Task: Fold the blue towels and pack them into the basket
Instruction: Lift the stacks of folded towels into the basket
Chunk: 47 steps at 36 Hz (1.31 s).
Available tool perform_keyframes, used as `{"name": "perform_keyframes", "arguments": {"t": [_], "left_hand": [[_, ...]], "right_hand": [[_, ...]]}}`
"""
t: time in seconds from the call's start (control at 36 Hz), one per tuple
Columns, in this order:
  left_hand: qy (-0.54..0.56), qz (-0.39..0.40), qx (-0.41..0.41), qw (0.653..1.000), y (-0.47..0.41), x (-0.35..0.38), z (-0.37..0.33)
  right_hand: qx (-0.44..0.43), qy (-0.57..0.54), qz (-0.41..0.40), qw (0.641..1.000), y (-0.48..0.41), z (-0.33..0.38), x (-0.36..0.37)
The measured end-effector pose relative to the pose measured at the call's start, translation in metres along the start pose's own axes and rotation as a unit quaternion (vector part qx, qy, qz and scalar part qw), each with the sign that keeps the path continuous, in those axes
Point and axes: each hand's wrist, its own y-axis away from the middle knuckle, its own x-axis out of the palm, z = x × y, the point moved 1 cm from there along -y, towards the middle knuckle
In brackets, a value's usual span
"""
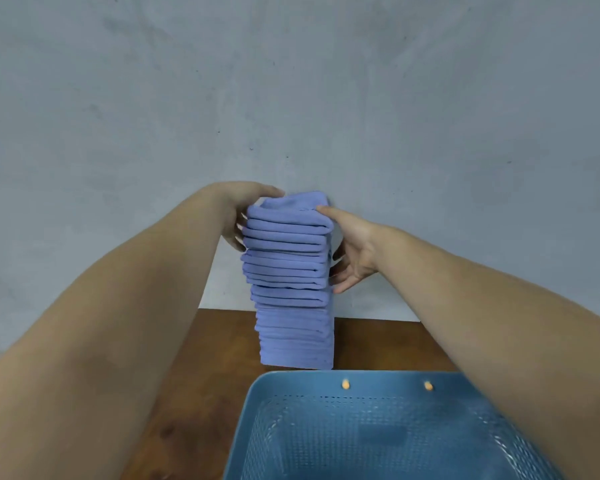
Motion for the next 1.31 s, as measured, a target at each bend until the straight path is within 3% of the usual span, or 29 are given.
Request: {"name": "perform_keyframes", "arguments": {"t": [0.03,0.06,0.11,0.14,0.19,0.28,0.39,0.56,0.69,0.86,1.0,1.14,1.22,1.31], "left_hand": [[-0.002,0.001,-0.005,1.0,-0.008,0.005,0.008],[-0.042,-0.048,0.002,0.998,-0.017,0.01,0.017],[-0.087,-0.232,-0.007,0.969,-0.027,0.008,0.03],[-0.047,-0.214,-0.027,0.975,-0.032,0.012,0.032],[-0.019,-0.025,-0.013,0.999,-0.035,0.019,0.04],[0.003,0.036,0.033,0.999,-0.034,0.015,0.055],[0.008,0.09,0.062,0.994,-0.037,0.014,0.066],[0.069,0.041,0.062,0.995,-0.015,0.028,0.071],[0.116,0.077,0.114,0.984,0.01,0.025,0.075],[0.076,0.057,0.173,0.98,0.049,0.021,0.065],[0.051,0.037,0.206,0.977,0.107,0.021,0.047],[0.082,0.062,0.292,0.951,0.174,0.031,0.029],[0.16,0.063,0.312,0.934,0.207,0.034,0.027],[0.303,-0.001,0.241,0.922,0.218,0.039,0.037]], "right_hand": [[0.002,0.007,0.004,1.0,-0.005,0.0,-0.002],[0.003,0.014,0.008,1.0,-0.008,-0.001,-0.003],[0.008,0.014,0.024,1.0,-0.013,-0.002,-0.004],[0.01,0.012,0.031,0.999,-0.014,-0.003,-0.004],[0.006,0.019,0.026,0.999,-0.016,-0.004,-0.003],[-0.03,0.031,0.012,0.999,-0.019,-0.004,-0.001],[-0.059,-0.04,0.068,0.995,-0.019,-0.013,0.009],[-0.096,0.019,0.034,0.995,-0.011,-0.017,0.031],[-0.172,-0.004,0.027,0.985,0.003,-0.015,0.043],[-0.234,-0.032,0.044,0.971,0.044,-0.006,0.048],[-0.306,-0.046,0.059,0.949,0.102,0.002,0.042],[-0.385,-0.086,0.081,0.915,0.177,0.011,0.036],[-0.407,-0.12,0.089,0.901,0.218,0.008,0.032],[-0.416,-0.129,0.095,0.895,0.257,-0.003,0.024]]}}
